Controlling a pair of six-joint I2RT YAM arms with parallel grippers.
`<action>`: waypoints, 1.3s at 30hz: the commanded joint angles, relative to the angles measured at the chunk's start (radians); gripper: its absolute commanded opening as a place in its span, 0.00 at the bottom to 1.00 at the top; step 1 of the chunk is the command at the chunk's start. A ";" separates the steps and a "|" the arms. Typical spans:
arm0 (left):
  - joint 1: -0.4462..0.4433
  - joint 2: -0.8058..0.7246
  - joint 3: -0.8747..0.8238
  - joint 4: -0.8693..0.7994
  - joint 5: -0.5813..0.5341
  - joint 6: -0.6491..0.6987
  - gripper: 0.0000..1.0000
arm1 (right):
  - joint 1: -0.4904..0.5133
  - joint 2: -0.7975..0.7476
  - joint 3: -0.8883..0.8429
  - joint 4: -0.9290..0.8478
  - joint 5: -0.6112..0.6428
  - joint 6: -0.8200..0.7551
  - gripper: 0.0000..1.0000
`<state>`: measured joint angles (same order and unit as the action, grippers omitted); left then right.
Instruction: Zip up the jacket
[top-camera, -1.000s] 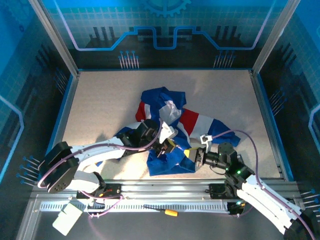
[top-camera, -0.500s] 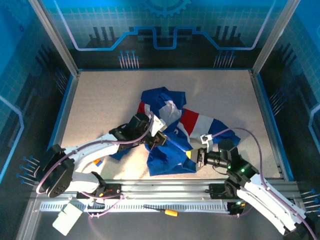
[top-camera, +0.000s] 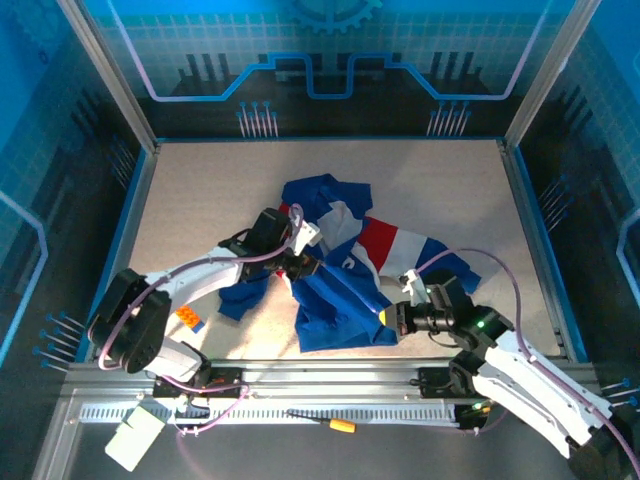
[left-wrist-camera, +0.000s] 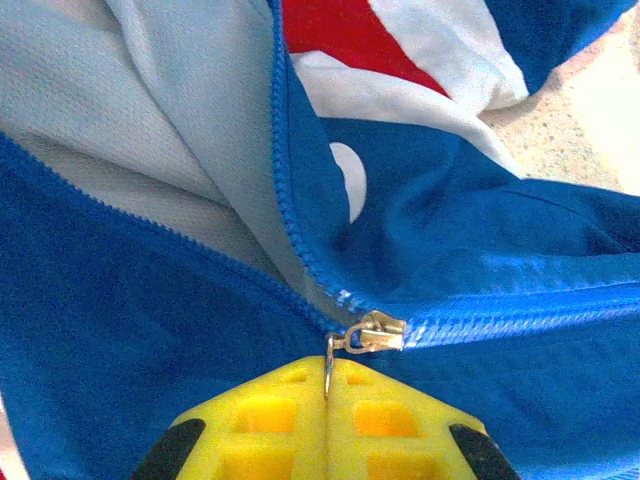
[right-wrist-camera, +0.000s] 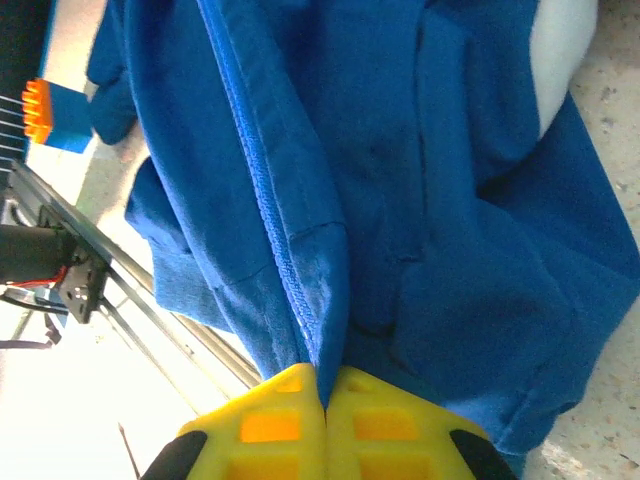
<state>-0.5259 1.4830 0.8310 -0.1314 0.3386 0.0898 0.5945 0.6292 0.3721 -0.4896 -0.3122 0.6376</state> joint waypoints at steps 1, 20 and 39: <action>0.035 0.031 0.058 -0.012 -0.048 0.039 0.00 | 0.000 0.037 0.028 -0.098 0.025 -0.015 0.00; 0.201 0.199 0.296 -0.039 -0.027 0.098 0.00 | 0.042 0.101 0.040 -0.125 0.119 0.002 0.00; 0.095 0.177 0.202 0.025 -0.017 0.163 0.00 | -0.098 0.326 0.394 -0.144 0.150 -0.192 0.39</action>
<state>-0.4156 1.7050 1.0702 -0.1246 0.3298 0.2111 0.5331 0.8993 0.7273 -0.6113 -0.1825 0.5007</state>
